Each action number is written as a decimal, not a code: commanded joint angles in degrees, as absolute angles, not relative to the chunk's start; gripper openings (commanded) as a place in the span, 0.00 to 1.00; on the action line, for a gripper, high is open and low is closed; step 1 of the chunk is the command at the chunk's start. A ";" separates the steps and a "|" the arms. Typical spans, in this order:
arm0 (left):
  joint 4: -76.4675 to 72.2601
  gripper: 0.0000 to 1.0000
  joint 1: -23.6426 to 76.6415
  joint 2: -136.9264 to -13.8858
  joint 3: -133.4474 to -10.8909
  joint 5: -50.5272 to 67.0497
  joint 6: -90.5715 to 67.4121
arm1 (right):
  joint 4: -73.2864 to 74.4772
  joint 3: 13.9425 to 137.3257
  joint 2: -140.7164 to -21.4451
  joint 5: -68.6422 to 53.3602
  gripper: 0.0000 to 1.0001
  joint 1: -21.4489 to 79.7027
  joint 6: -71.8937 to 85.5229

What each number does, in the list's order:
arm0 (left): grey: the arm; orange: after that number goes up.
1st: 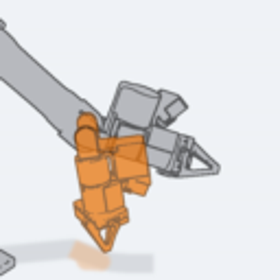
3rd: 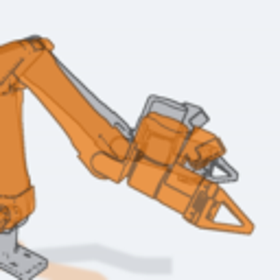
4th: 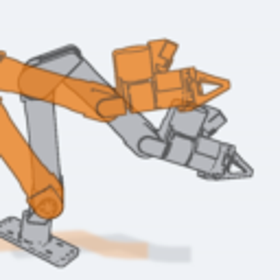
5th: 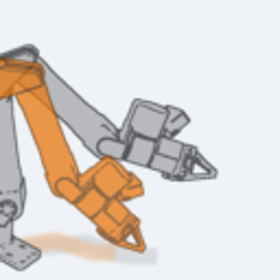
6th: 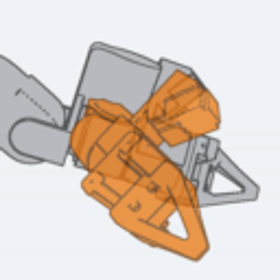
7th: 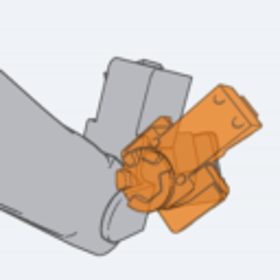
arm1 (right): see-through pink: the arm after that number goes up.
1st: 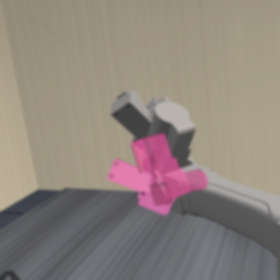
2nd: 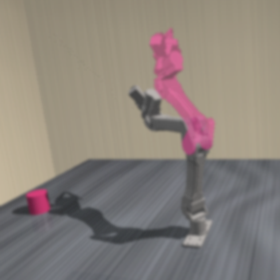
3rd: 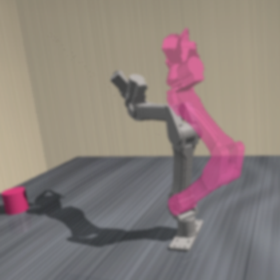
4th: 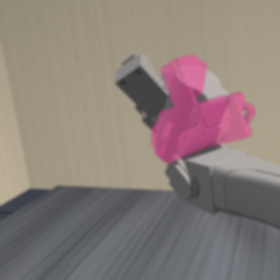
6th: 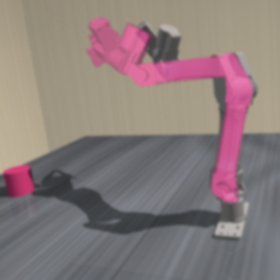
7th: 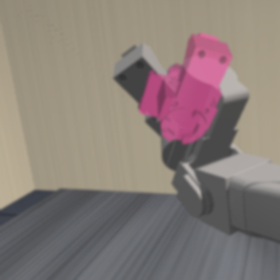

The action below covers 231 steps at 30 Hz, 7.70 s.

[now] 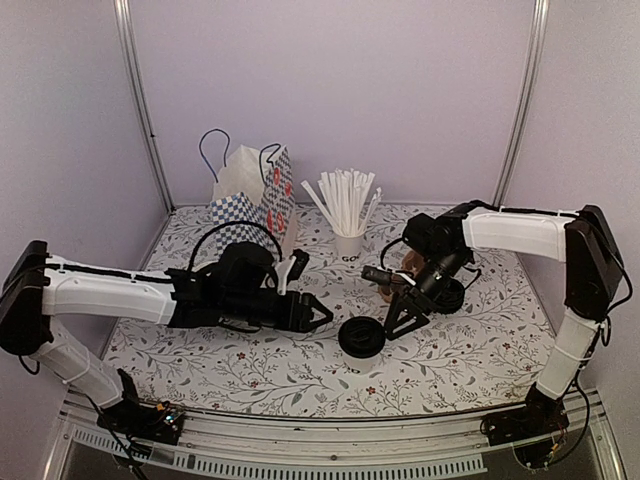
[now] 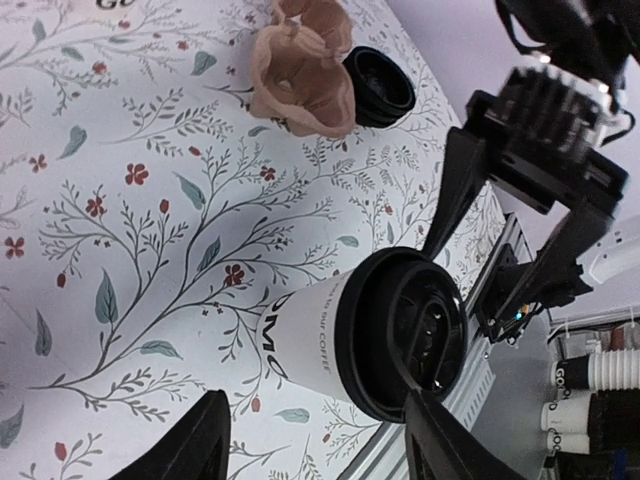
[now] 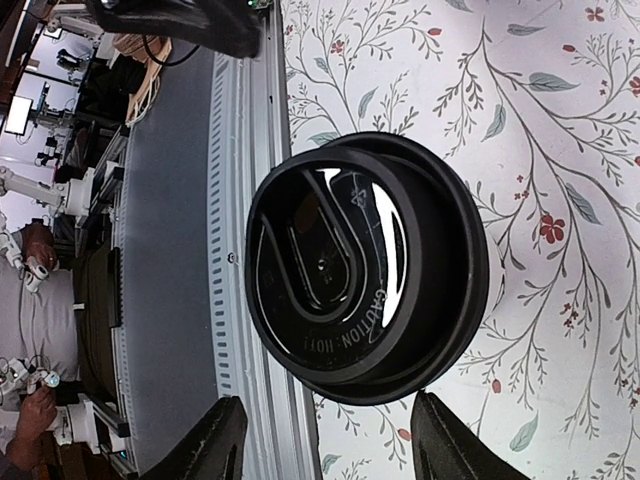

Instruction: Pack the takeout coffee

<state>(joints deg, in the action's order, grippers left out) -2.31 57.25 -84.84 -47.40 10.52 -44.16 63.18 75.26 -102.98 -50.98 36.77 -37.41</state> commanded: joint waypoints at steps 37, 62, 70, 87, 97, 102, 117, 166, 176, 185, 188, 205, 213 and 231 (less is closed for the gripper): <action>32.08 0.92 67.70 -95.11 -82.15 -1.57 -8.04 | 22.95 49.83 -65.36 -51.71 0.99 -1.70 -23.63; 45.43 0.92 68.97 -109.93 -98.16 0.94 -2.21 | 18.30 43.34 -63.25 -51.15 0.97 -10.02 -28.31; 49.03 0.96 69.05 -113.15 -100.62 3.27 -1.79 | 19.23 43.50 -64.01 -53.09 0.97 -10.01 -29.33; 52.62 0.82 68.66 -118.17 -105.04 1.19 -1.37 | 20.46 44.04 -64.96 -55.16 0.97 -10.02 -30.58; 55.83 0.65 68.38 -118.96 -108.73 1.11 -1.68 | 20.22 43.59 -65.04 -55.20 0.97 -10.02 -30.41; 56.51 0.64 67.39 -115.53 -108.27 0.18 -3.40 | 20.02 43.66 -65.86 -55.69 0.97 -9.99 -30.26; 54.14 0.62 61.61 -115.80 -109.79 -1.09 -3.25 | 20.46 43.64 -66.33 -55.66 0.96 -9.99 -30.32; 44.98 0.80 53.95 -104.56 -100.87 -9.67 -21.04 | 43.55 64.41 -81.62 -36.31 0.92 28.91 -47.81; 39.63 0.81 52.58 -96.85 -92.54 -10.04 -22.76 | 47.17 72.33 -92.41 -33.23 0.93 37.89 -49.32; 39.65 0.81 52.47 -95.98 -91.42 -10.56 -22.09 | 49.30 73.23 -95.74 -29.74 0.91 41.78 -50.21; 39.65 0.81 52.52 -96.18 -91.33 -10.52 -21.79 | 48.97 72.93 -95.82 -27.91 0.90 42.46 -49.63; 39.39 0.81 52.44 -97.12 -90.97 -9.57 -21.82 | 46.80 68.48 -92.29 -16.95 0.78 46.32 -48.87; 39.43 0.81 52.28 -97.14 -91.30 -9.06 -20.60 | 50.13 69.73 -88.60 -16.96 0.72 46.17 -48.45; 37.40 0.81 52.25 -96.88 -92.56 -6.91 -16.83 | 54.43 79.36 -83.59 -21.36 0.68 9.48 -43.98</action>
<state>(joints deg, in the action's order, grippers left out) 39.27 52.38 -97.38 -91.88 -8.16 -18.57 52.53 77.17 -85.56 -20.05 15.00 -45.19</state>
